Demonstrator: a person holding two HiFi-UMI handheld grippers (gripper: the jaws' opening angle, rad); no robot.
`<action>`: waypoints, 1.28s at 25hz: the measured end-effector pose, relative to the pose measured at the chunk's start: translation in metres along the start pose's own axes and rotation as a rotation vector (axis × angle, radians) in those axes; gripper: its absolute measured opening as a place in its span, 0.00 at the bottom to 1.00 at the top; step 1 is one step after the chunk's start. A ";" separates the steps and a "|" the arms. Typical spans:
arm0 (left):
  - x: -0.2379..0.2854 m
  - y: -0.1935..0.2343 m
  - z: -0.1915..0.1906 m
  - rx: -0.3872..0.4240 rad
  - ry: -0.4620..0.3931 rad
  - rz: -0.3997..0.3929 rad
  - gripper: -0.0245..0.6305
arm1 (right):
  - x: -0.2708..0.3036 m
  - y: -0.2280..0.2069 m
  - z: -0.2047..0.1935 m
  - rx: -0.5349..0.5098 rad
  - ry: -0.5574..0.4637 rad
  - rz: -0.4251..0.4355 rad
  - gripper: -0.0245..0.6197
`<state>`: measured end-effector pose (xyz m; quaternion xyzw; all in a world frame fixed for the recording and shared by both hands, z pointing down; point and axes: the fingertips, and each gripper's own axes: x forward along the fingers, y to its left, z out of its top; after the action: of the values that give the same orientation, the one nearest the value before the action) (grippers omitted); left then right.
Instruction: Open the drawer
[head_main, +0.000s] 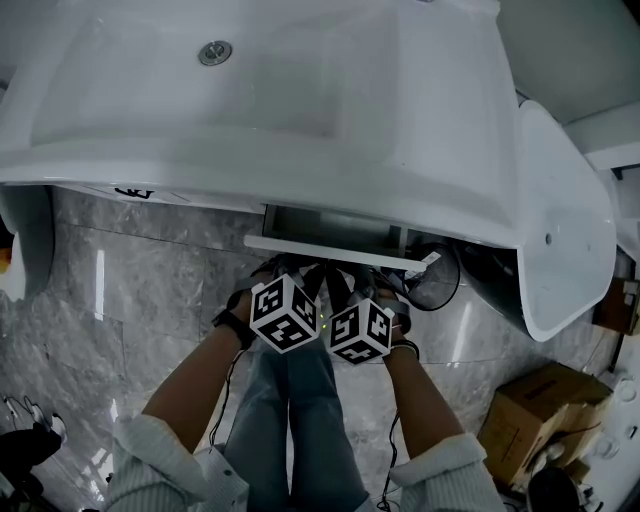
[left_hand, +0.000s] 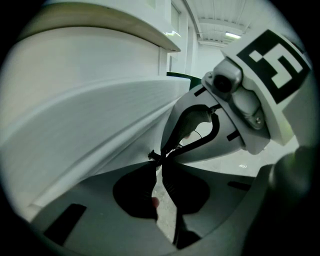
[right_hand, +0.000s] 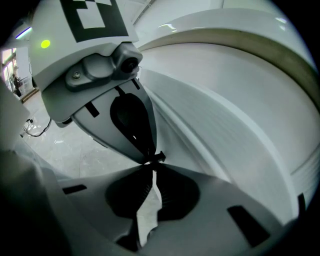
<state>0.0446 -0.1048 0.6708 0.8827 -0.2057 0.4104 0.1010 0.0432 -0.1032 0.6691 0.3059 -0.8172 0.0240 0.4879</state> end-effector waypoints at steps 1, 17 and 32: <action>-0.001 -0.001 -0.001 0.001 0.002 0.002 0.10 | -0.001 0.001 0.000 0.004 0.000 0.001 0.08; -0.011 -0.027 -0.014 0.009 0.009 0.010 0.10 | -0.013 0.027 -0.009 0.054 0.018 0.010 0.08; -0.016 -0.042 -0.025 -0.015 0.005 0.004 0.10 | -0.019 0.046 -0.016 0.097 0.037 0.000 0.08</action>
<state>0.0372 -0.0538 0.6741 0.8805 -0.2102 0.4112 0.1071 0.0379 -0.0516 0.6735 0.3286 -0.8060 0.0691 0.4874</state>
